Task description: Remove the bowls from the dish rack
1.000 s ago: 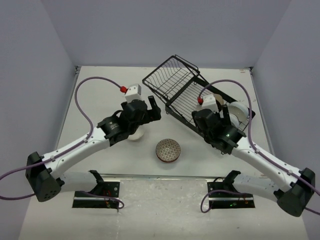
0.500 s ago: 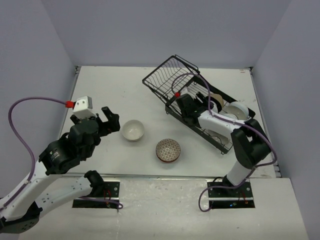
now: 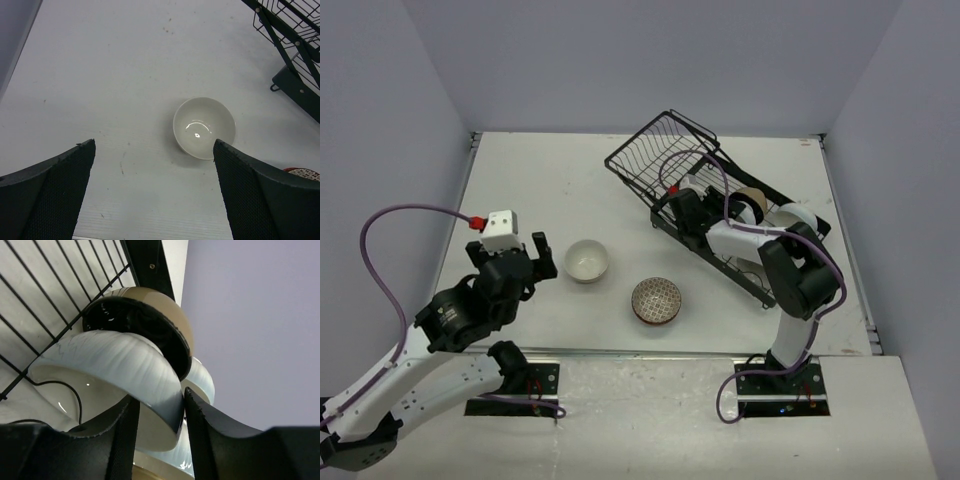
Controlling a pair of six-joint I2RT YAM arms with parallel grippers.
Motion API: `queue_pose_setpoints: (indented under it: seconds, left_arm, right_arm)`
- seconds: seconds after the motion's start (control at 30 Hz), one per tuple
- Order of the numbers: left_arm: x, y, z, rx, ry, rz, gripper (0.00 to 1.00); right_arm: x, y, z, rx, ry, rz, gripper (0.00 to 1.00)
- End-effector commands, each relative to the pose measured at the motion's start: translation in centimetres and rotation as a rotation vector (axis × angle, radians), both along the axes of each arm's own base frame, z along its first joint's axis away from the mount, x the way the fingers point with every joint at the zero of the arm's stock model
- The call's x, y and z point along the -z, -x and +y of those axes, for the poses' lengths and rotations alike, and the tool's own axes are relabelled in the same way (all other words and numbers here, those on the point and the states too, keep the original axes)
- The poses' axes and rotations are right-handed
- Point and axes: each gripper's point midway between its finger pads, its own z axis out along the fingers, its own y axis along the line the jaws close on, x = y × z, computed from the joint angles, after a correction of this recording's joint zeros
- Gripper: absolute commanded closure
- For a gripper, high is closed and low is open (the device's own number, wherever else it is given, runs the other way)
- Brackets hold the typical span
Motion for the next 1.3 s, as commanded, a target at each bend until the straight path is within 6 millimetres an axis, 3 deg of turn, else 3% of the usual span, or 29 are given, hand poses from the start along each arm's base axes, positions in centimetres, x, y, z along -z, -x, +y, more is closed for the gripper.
queue_pose_setpoints:
  seconds: [0.0, 0.23, 0.3, 0.47, 0.57, 0.77, 1.27]
  left_arm:
    - [-0.8, -0.3, 0.6, -0.020, -0.005, -0.047, 0.00]
    - [-0.8, -0.4, 0.4, -0.016, -0.007, -0.046, 0.00]
    - [-0.6, -0.5, 0.3, -0.015, -0.012, -0.040, 0.00]
    - [-0.6, -0.5, 0.3, -0.018, -0.016, -0.039, 0.00]
    - [-0.5, -0.5, 0.3, -0.016, -0.015, -0.039, 0.00]
    - [-0.4, -0.6, 0.1, -0.013, -0.021, -0.036, 0.00]
    - [-0.2, -0.7, 0.1, -0.014, -0.023, -0.034, 0.00]
  right_arm:
    - [-1.3, -1.0, 0.2, 0.009, -0.008, -0.084, 0.59]
    - [-1.8, -1.0, 0.0, 0.005, -0.002, -0.102, 0.70]
    - [-2.0, -1.0, 0.0, 0.006, -0.003, -0.111, 0.82]
    - [-2.9, -1.1, 0.0, 0.001, -0.006, -0.138, 0.88]
    - [-3.2, -1.0, 0.0, 0.001, -0.012, -0.148, 1.00]
    - [-4.0, -0.9, -0.2, 0.010, -0.024, -0.166, 1.00]
    - [-9.3, -0.8, -0.5, 0.002, -0.081, -0.338, 1.00]
